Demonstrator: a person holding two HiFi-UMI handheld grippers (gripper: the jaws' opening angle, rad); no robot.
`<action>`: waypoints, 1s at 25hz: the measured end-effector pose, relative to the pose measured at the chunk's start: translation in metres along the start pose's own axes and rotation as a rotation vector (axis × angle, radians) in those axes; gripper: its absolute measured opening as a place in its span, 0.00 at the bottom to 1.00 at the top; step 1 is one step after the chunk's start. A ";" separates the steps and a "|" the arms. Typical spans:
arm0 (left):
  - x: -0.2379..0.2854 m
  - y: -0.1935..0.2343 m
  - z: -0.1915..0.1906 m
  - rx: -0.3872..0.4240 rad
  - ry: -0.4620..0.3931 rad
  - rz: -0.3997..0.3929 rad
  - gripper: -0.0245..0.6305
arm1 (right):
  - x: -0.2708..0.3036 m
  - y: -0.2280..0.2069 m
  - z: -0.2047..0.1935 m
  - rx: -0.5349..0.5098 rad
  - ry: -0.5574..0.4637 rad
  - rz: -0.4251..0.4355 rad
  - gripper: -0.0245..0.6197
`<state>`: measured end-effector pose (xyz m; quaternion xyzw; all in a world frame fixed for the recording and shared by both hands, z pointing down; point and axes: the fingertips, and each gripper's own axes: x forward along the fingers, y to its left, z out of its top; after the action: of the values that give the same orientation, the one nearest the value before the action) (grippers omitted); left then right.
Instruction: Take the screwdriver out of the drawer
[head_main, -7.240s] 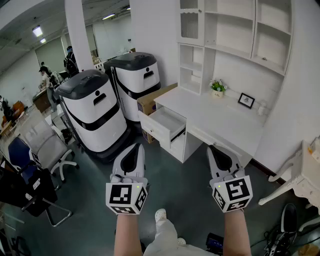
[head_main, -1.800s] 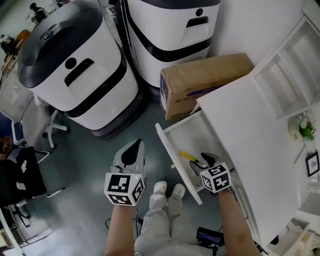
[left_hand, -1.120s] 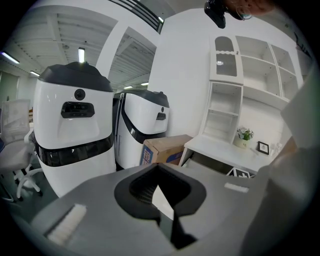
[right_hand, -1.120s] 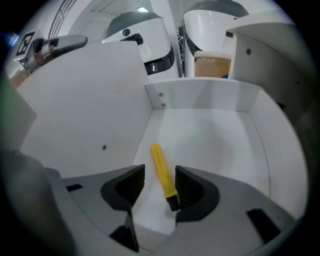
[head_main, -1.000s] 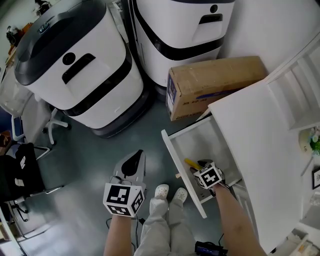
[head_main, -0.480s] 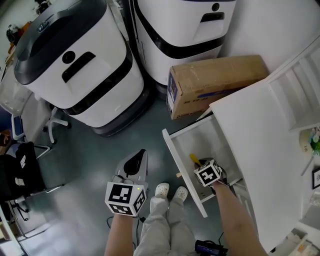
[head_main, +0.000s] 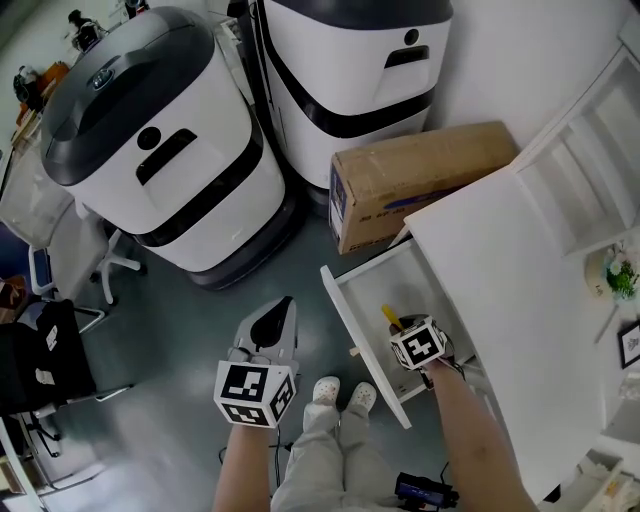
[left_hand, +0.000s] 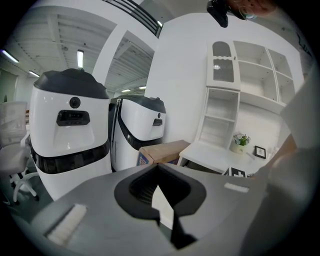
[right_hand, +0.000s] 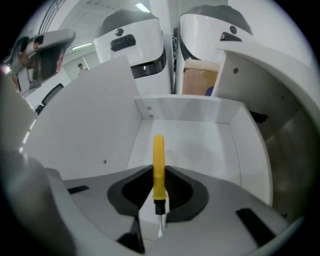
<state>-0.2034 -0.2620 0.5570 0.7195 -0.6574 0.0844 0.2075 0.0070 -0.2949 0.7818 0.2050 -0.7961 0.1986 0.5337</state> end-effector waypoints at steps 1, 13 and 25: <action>-0.001 -0.002 0.004 0.003 -0.005 -0.002 0.04 | -0.005 0.000 0.002 -0.001 -0.006 0.001 0.16; -0.018 -0.026 0.045 0.014 -0.079 -0.019 0.04 | -0.070 -0.005 0.021 0.015 -0.086 -0.016 0.16; -0.038 -0.046 0.091 0.040 -0.172 -0.041 0.04 | -0.135 0.005 0.043 -0.028 -0.204 -0.041 0.16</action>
<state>-0.1766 -0.2626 0.4516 0.7413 -0.6562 0.0313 0.1372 0.0175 -0.2981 0.6404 0.2331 -0.8447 0.1546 0.4564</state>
